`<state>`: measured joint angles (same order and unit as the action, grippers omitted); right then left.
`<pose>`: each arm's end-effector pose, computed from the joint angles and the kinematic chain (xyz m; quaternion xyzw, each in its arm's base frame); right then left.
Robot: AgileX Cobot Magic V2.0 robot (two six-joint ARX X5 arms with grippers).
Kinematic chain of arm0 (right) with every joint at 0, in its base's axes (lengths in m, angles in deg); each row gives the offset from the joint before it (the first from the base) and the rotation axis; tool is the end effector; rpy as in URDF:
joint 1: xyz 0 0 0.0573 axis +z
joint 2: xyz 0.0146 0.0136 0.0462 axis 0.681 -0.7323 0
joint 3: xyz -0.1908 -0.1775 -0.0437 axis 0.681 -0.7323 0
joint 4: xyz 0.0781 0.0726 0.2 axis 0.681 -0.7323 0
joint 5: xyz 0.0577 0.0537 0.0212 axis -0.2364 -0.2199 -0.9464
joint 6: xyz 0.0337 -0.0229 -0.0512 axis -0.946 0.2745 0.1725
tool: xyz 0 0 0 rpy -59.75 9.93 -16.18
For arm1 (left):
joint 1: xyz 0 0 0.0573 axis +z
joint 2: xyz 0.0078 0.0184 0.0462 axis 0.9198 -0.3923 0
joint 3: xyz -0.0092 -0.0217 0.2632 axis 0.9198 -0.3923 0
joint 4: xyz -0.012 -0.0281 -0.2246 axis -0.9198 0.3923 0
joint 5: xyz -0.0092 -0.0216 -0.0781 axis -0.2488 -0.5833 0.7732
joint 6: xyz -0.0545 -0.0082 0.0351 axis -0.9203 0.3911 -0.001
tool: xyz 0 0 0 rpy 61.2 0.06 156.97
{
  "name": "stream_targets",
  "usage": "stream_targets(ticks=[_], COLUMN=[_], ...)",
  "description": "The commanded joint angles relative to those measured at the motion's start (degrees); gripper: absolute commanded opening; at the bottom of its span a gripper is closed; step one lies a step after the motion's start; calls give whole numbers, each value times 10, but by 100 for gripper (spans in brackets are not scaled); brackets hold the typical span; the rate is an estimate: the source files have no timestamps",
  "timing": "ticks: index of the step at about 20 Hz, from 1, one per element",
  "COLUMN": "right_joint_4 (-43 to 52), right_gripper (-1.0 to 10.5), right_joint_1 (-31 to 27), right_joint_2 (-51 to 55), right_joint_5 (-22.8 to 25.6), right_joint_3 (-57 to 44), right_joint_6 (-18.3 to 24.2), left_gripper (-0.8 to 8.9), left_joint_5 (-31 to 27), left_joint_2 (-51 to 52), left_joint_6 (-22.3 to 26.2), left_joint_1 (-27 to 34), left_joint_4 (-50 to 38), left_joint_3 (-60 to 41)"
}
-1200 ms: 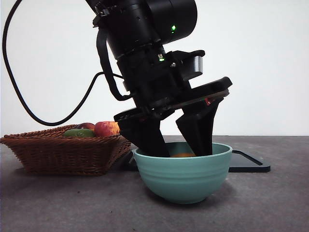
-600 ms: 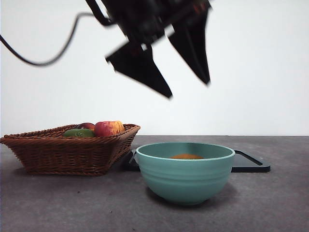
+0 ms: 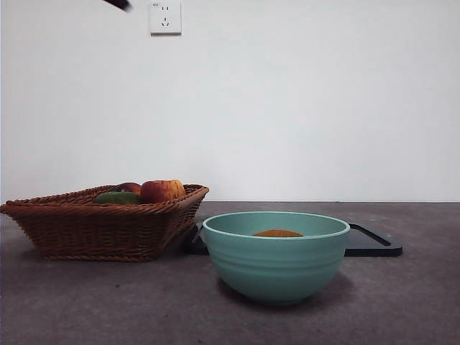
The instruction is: Pick up the wifruite, put it on the bowl, pick up the plate, put it on desk
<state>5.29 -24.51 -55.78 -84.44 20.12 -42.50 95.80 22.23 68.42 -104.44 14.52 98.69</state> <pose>0.0998 0.0555 0.3117 0.0217 0.4116 0.3533 0.8398 0.1568 -0.1266 0.3631 -0.0054 0.3159 -0.3248 0.8914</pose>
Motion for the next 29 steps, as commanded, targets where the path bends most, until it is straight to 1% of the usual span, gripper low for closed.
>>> stream_targets(ticks=[1,3,4,8,11,14,20,25,26,29], right_joint_4=[5,5,5,5,5,5,5,19,35,123], right_gripper=[447,447,447,447,447,447,447,446,446,446], right_joint_1=[3,3,3,3,3,3,3,6,11,43], right_joint_2=[-5,-5,-5,-5,-5,-5,-5,-16,-19,-39], right_joint_5=[2,2,2,2,3,13,13,12,12,12], right_joint_3=[10,10,10,10,10,10,10,-21,-35,-91], right_joint_6=[-5,-5,-5,-5,-5,-5,-10,-48,-60,-115], left_gripper=[349,349,349,349,348,348,344,344,344,344], left_joint_5=[0,10,24,114,172,177,177,177,177,177], left_joint_2=[29,63,81,145,162,162,162,162,162,162], left_joint_6=[14,20,20,19,20,20,19,19,19,19], left_joint_1=[14,23,24,24,23,23,23,23,23,23], left_joint_4=[31,53,57,57,66,78,64,63,62,61], left_joint_3=[9,-5,-20,-115,-174,-194,-194,-194,-194,-194])
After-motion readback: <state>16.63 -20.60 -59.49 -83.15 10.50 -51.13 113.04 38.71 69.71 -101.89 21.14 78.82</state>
